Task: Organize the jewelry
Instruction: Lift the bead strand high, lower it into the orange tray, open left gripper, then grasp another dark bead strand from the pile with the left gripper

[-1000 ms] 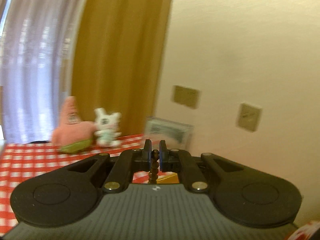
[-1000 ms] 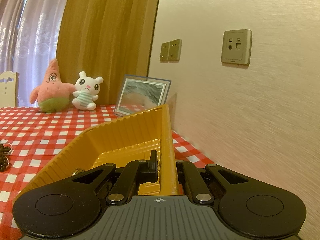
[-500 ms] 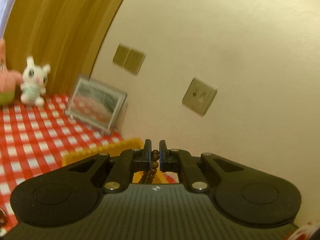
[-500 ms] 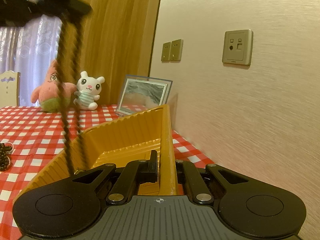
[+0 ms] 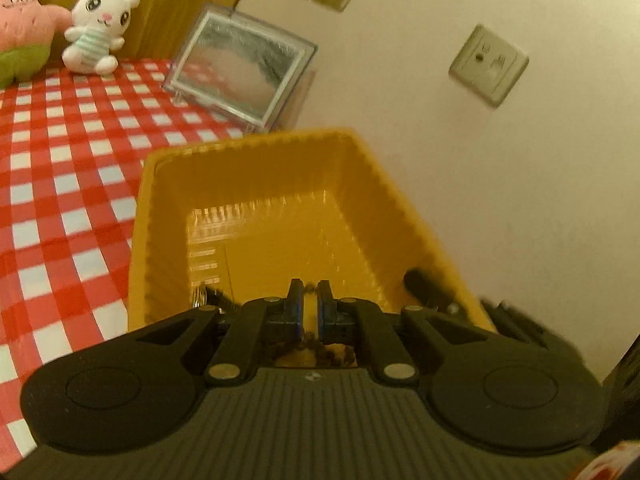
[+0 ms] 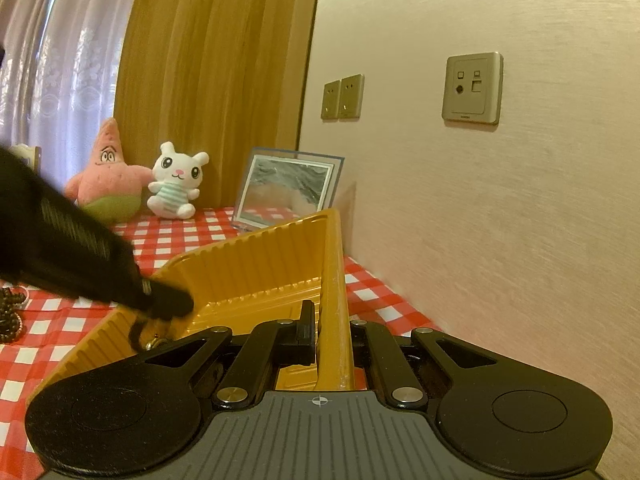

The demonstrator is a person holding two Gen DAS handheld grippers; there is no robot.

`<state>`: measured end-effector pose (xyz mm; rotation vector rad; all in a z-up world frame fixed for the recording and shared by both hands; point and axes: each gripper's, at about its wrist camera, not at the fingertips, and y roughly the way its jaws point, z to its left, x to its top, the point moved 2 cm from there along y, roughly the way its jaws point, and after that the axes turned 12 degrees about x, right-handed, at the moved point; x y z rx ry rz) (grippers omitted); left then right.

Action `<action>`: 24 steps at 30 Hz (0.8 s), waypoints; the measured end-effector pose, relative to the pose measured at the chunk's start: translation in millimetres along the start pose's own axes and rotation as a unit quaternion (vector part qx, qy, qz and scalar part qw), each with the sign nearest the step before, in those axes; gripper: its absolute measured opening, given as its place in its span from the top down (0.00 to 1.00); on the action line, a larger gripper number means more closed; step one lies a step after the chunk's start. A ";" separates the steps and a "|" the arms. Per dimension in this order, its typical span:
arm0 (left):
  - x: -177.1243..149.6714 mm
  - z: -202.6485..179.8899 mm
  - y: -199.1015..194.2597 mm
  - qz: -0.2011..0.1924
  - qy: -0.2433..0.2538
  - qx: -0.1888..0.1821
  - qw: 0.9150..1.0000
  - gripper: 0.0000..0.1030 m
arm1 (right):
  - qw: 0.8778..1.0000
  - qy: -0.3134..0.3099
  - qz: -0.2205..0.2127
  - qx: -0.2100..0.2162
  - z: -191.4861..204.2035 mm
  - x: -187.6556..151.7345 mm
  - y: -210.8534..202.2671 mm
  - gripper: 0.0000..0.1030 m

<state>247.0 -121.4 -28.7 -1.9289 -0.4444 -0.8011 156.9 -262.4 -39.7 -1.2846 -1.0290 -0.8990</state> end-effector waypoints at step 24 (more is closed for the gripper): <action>-55.4 91.8 -104.5 -0.070 -0.016 0.235 0.969 0.73 | 1.000 0.003 0.005 -0.003 -2.1 -0.3 1.1 0.95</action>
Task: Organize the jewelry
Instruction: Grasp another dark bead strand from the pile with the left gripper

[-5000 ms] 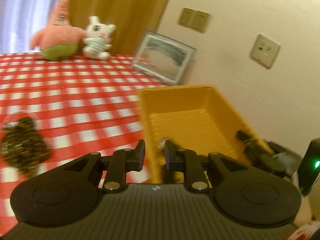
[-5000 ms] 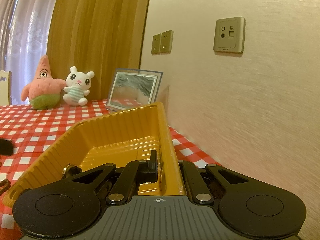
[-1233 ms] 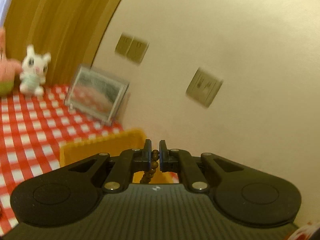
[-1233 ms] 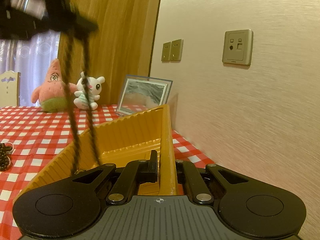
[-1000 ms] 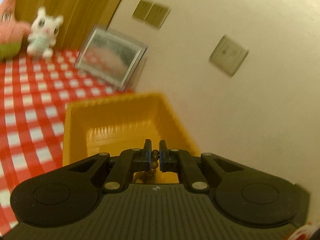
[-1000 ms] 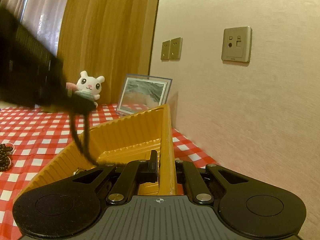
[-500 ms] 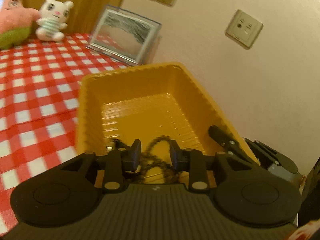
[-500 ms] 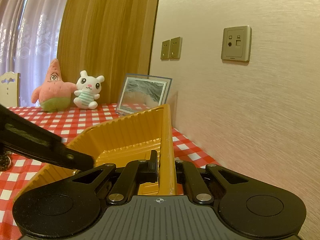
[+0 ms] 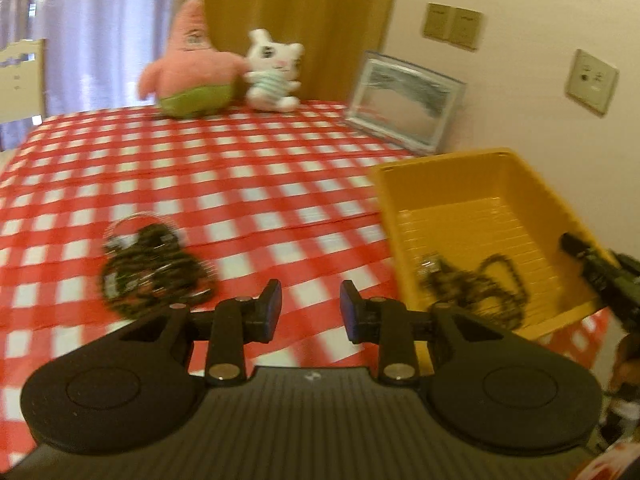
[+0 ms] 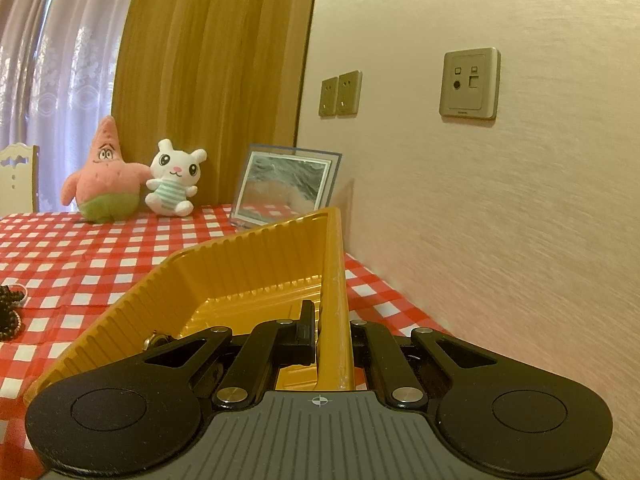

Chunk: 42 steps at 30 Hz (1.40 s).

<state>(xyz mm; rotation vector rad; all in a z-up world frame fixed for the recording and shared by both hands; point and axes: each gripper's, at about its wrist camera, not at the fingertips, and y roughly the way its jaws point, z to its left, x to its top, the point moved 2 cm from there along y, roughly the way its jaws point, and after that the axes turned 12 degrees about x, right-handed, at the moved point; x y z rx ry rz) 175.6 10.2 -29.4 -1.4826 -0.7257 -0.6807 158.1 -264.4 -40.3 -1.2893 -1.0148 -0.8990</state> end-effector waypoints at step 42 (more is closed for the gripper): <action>6.8 89.4 54.6 0.008 -0.026 0.091 0.995 0.73 | 1.000 -0.010 0.016 -0.013 -3.1 -6.5 2.8 0.95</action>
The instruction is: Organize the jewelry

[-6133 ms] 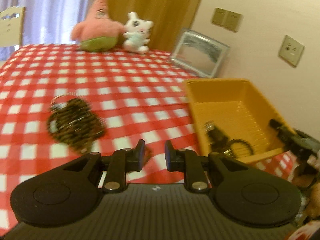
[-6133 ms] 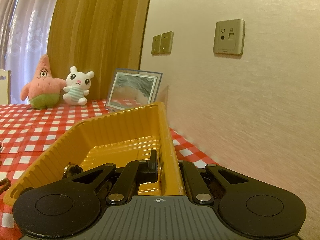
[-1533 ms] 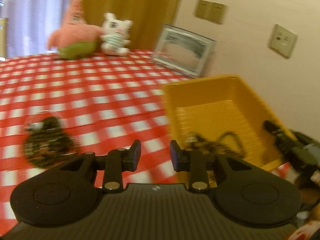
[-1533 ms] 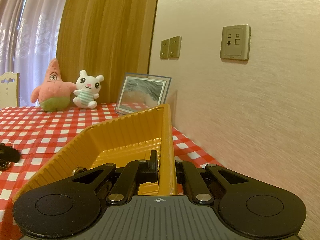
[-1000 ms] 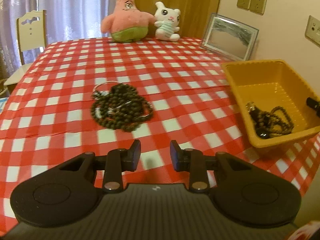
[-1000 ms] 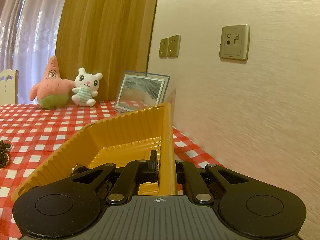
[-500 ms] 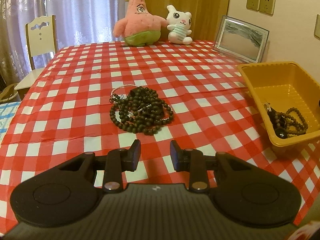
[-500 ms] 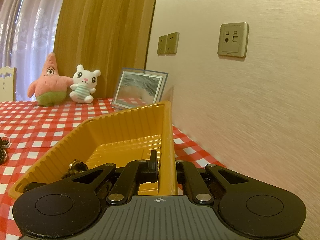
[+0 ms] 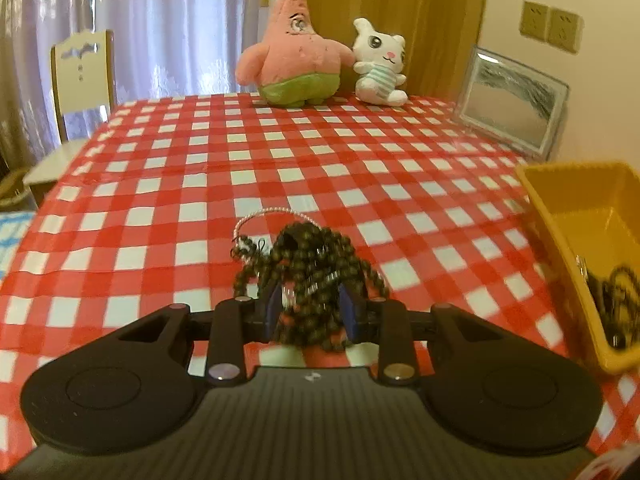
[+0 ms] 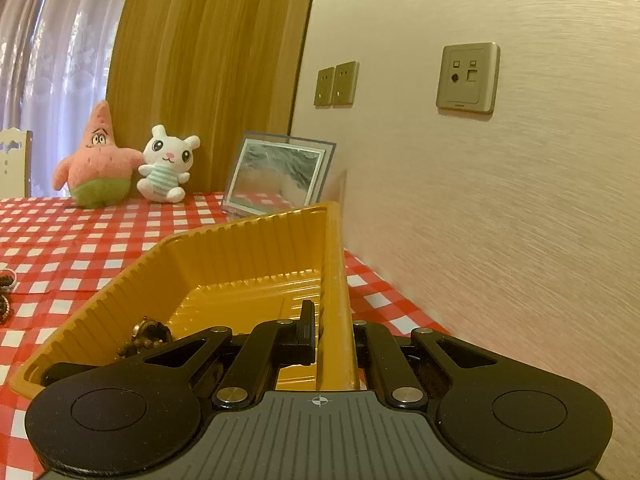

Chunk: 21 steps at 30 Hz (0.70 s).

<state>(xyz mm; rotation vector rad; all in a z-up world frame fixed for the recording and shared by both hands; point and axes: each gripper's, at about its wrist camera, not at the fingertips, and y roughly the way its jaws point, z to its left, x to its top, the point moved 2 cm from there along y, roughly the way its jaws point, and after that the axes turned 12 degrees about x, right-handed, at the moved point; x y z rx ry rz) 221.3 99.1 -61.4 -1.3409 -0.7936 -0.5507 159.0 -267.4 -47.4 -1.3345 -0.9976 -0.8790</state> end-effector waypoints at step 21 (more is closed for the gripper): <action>14.4 21.5 4.2 0.001 -0.069 -0.063 0.996 0.94 | 1.000 -0.007 0.007 -0.001 -1.0 -2.6 4.0 0.95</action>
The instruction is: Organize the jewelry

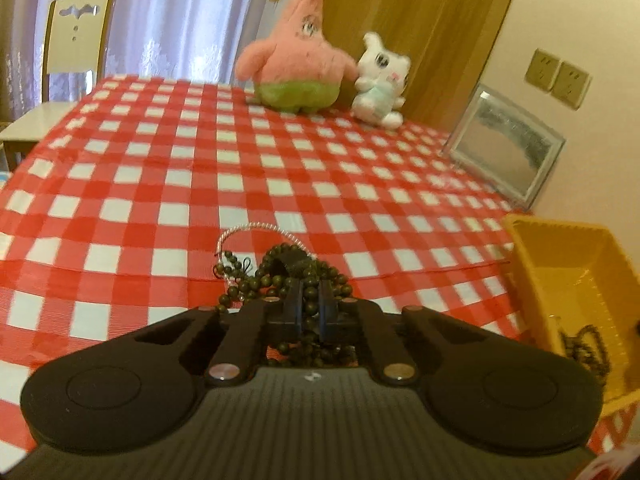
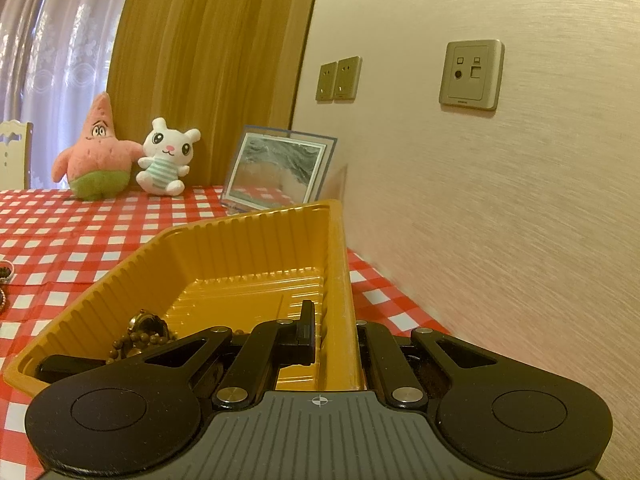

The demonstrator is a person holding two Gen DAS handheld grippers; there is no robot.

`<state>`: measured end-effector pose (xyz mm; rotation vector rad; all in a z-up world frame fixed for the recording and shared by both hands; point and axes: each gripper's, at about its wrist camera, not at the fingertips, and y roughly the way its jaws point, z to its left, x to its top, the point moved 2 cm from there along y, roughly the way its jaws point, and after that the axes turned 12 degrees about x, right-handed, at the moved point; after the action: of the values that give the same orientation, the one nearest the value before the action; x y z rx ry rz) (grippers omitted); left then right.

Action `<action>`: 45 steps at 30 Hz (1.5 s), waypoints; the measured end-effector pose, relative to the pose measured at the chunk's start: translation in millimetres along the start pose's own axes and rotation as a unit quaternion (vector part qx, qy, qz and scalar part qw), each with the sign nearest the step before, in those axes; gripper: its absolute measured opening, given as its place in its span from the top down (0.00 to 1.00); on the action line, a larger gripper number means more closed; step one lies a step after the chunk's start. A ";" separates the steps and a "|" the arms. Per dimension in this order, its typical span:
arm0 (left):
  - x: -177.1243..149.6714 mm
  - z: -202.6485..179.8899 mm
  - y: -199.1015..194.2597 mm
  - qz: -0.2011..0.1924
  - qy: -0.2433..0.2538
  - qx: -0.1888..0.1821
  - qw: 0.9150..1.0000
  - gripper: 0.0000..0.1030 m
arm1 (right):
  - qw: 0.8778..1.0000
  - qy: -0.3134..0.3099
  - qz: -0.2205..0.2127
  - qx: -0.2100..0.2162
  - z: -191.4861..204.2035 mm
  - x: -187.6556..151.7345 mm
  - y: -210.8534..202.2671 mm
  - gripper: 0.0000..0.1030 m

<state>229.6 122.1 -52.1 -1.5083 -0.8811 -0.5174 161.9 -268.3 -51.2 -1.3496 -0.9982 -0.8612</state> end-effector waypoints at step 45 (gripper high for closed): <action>202.9 -40.1 -271.9 -0.295 0.082 -0.050 0.951 0.94 | 1.000 0.006 -0.004 0.004 0.7 -1.1 0.4 0.95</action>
<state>149.1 116.9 279.8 -1.2530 -1.1886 -1.1209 161.8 -267.6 -52.4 -1.3339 -0.9984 -0.8704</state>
